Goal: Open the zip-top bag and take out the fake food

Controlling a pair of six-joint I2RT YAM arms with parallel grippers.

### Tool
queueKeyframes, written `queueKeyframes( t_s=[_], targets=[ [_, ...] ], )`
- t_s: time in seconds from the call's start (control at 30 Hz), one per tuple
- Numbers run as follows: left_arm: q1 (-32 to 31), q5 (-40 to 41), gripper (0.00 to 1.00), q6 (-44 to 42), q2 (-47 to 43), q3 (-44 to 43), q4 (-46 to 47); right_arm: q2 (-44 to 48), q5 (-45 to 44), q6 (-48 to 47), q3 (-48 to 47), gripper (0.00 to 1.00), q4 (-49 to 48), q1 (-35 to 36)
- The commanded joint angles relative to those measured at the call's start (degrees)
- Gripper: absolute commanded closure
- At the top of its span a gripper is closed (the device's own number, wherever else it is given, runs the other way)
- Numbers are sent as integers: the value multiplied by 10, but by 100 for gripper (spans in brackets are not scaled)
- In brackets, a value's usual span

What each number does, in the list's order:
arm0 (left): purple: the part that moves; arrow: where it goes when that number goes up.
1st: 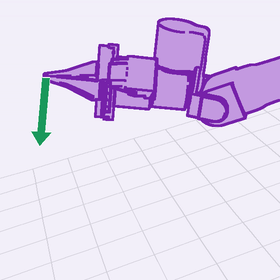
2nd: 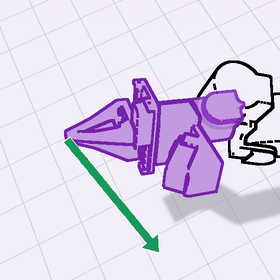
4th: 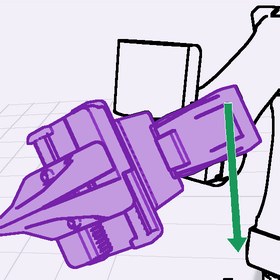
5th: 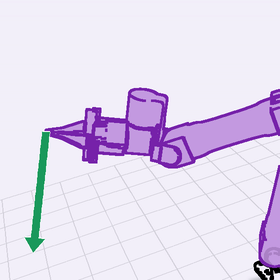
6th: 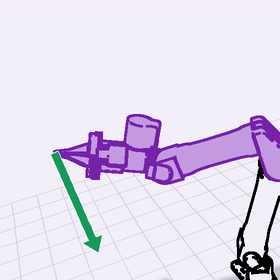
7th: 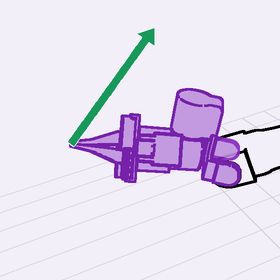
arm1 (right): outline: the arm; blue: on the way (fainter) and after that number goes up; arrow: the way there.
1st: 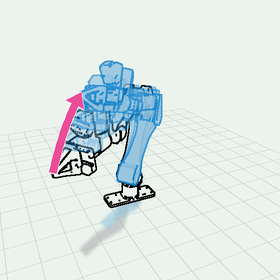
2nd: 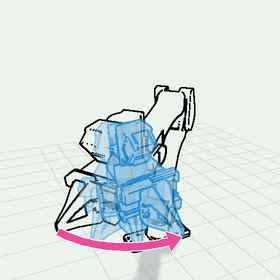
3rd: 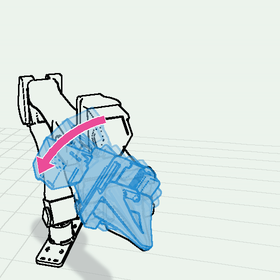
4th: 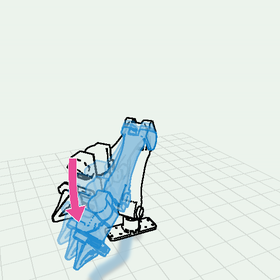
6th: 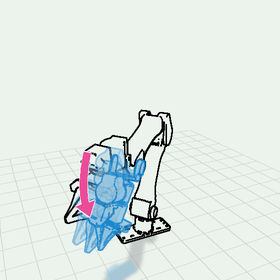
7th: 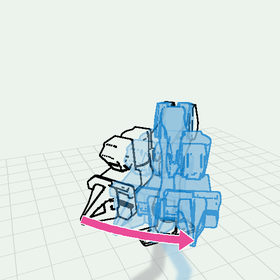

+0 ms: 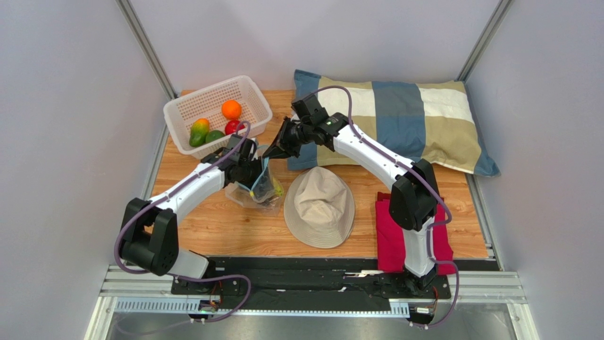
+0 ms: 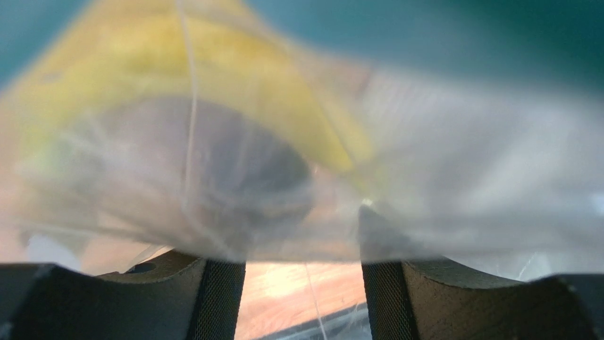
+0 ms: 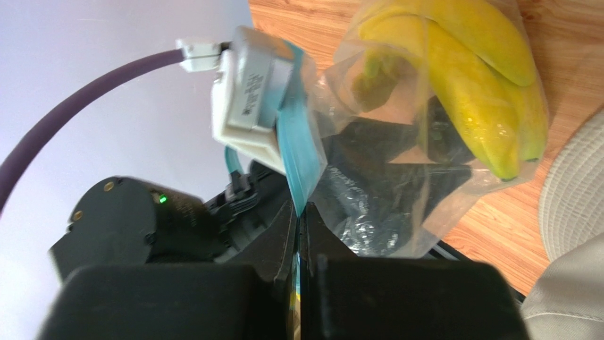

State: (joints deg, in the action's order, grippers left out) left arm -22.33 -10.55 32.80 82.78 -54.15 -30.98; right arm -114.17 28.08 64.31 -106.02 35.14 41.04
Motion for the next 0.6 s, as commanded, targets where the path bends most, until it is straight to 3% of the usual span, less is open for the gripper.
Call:
queueKeyframes(
  t_s=[0.0, 0.57],
  targets=[
    [-2, 18, 39, -7, -41, 3, -28, 8, 13, -12, 11, 100, 2, -3],
    [-2, 5, 34, -23, -17, 25, -30, -1, 15, -28, 2, 100, 20, -2]
  ],
)
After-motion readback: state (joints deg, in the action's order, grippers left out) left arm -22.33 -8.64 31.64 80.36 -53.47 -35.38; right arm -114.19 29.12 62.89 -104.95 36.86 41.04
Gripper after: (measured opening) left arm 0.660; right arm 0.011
